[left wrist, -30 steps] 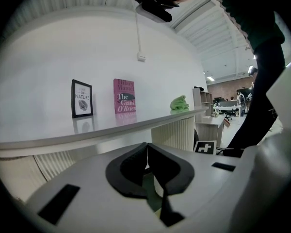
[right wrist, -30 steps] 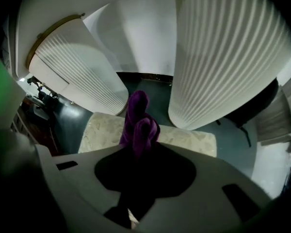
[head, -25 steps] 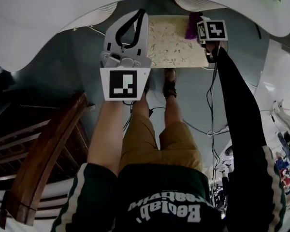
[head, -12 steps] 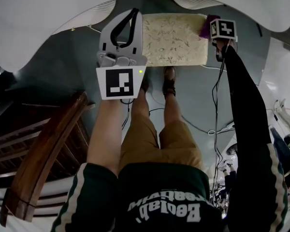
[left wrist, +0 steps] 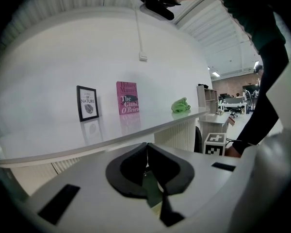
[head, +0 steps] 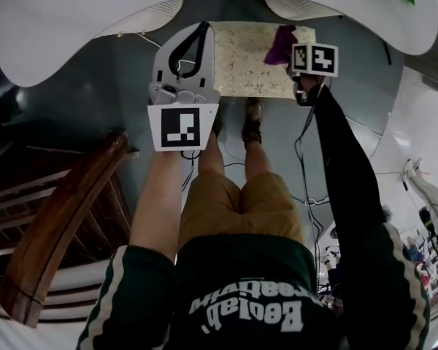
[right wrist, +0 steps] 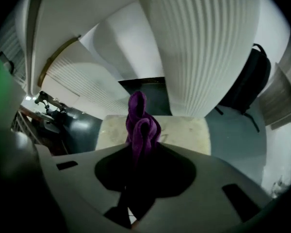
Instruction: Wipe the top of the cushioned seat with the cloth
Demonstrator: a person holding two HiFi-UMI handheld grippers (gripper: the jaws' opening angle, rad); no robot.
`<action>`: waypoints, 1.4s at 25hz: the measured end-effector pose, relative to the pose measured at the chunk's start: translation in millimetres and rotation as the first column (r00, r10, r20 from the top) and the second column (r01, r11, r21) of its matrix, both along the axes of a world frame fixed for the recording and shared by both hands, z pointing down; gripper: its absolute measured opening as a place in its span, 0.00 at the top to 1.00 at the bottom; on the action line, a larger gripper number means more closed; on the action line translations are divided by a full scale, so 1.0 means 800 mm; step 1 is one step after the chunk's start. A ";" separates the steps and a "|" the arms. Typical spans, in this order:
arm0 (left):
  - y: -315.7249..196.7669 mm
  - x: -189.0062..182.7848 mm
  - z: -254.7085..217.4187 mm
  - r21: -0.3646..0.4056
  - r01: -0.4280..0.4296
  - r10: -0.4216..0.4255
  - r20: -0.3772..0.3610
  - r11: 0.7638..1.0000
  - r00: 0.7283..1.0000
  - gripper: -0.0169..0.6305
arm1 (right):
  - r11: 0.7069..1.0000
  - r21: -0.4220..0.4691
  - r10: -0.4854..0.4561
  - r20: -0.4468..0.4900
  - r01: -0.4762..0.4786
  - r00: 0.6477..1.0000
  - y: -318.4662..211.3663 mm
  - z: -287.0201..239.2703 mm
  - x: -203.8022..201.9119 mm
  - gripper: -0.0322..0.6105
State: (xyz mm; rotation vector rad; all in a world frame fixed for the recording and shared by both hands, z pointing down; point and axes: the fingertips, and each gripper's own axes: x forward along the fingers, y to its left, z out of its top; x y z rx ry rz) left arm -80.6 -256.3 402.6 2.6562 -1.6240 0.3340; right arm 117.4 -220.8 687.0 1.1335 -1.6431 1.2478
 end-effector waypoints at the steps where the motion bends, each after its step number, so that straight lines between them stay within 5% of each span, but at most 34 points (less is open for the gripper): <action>1: 0.001 -0.006 -0.003 0.002 0.004 -0.004 0.003 1.000 1.000 0.95 | 0.999 -0.006 -0.033 0.028 0.033 0.999 0.008 -0.002 -0.032 0.80; 10: 0.016 -0.059 -0.020 -0.019 0.052 -0.051 0.035 0.998 0.998 0.95 | 0.959 -0.073 -0.264 0.121 0.273 0.957 0.048 0.009 -0.237 0.80; 15: 0.034 -0.101 -0.021 -0.037 0.111 -0.111 0.005 0.993 0.994 0.95 | 0.923 -0.129 -0.362 0.031 0.363 0.932 0.072 0.057 -0.264 0.79; 20: 0.032 -0.134 -0.013 -0.023 0.154 -0.154 -0.024 0.988 0.988 0.95 | 0.920 -0.158 -0.361 0.014 0.359 0.932 0.068 0.063 -0.268 0.79; 28: 0.022 -0.099 -0.007 -0.034 0.127 -0.128 -0.043 0.991 0.991 0.95 | 0.937 -0.148 -0.319 0.007 0.316 0.948 0.063 0.054 -0.204 0.79; 35: 0.022 -0.034 -0.011 -0.026 0.077 -0.078 -0.059 0.997 0.995 0.95 | 0.957 -0.162 -0.257 -0.092 0.241 0.962 0.075 0.059 -0.043 0.80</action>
